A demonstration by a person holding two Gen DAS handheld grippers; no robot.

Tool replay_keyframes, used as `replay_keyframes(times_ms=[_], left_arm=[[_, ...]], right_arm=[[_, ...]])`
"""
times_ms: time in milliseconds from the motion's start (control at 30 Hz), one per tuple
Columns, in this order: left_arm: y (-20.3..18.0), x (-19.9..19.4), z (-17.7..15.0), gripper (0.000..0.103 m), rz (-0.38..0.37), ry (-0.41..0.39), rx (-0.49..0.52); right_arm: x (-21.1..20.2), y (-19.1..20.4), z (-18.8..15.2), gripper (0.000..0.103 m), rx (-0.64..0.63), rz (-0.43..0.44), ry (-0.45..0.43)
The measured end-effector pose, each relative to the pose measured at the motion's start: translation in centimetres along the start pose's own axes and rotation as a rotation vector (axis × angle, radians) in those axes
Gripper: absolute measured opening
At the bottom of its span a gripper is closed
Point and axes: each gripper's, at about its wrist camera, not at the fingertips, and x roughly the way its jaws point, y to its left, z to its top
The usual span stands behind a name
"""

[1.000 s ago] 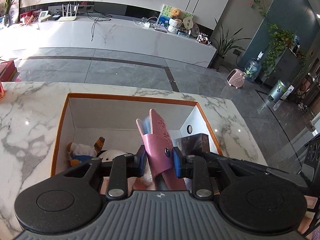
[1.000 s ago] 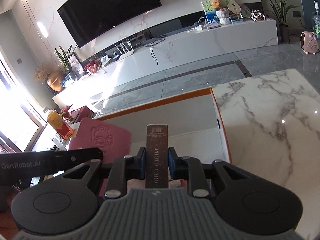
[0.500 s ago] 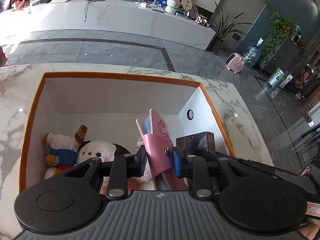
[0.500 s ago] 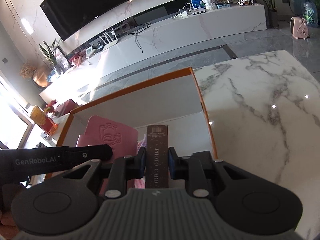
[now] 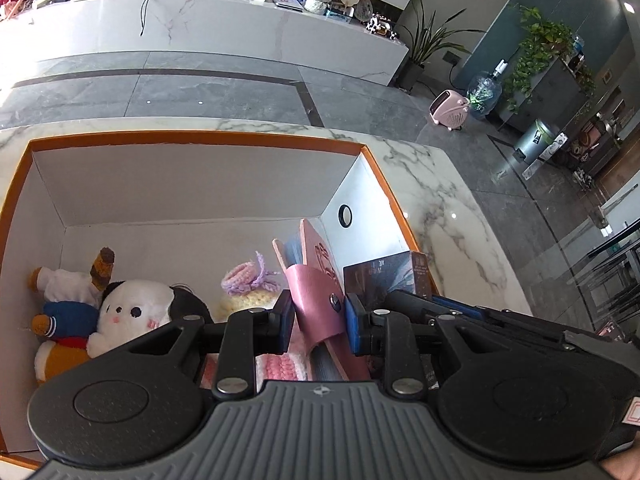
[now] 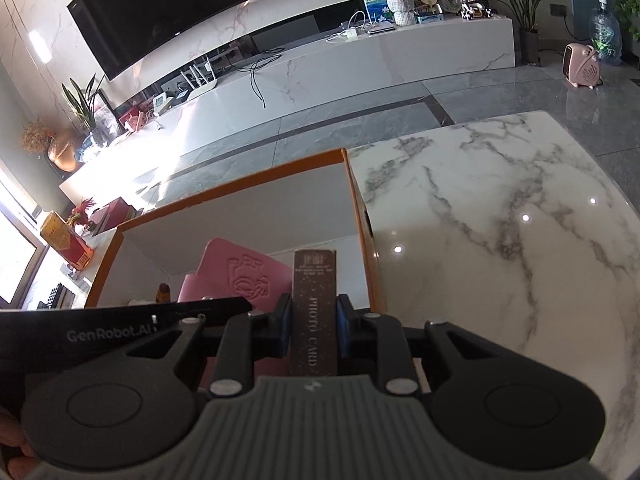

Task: Organize objects
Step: 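Carry the card holder with the left gripper and photo card box with the right into the orange box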

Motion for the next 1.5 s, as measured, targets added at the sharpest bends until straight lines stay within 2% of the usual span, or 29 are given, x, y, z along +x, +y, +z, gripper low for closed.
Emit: replay_keyframes(times_ms=[233,500,933,1300,1500], left_arm=[[0.3,1.9,-0.3,0.027,-0.011,0.066,-0.002],[0.2,1.5,-0.4,0.026,0.028,0.073,0.031],[-0.4,1.6,-0.6,0.027,0.063,0.061,0.02],[0.4,1.0,-1.1,0.028,0.0,0.034,-0.048],[0.6,1.2,-1.1,0.026,-0.037,0.049,-0.065]], right_arm=[[0.2,-0.1,0.3,0.024,-0.002,0.004,0.02],[1.2,-0.4,0.4,0.024,0.026,0.008,0.078],[1.2,-1.1,0.3,0.025,0.105,0.044,0.092],[1.1,-1.6,0.3,0.027,0.152,0.08,0.098],[1.1,-1.4,0.3,0.027,0.141,0.072,0.097]])
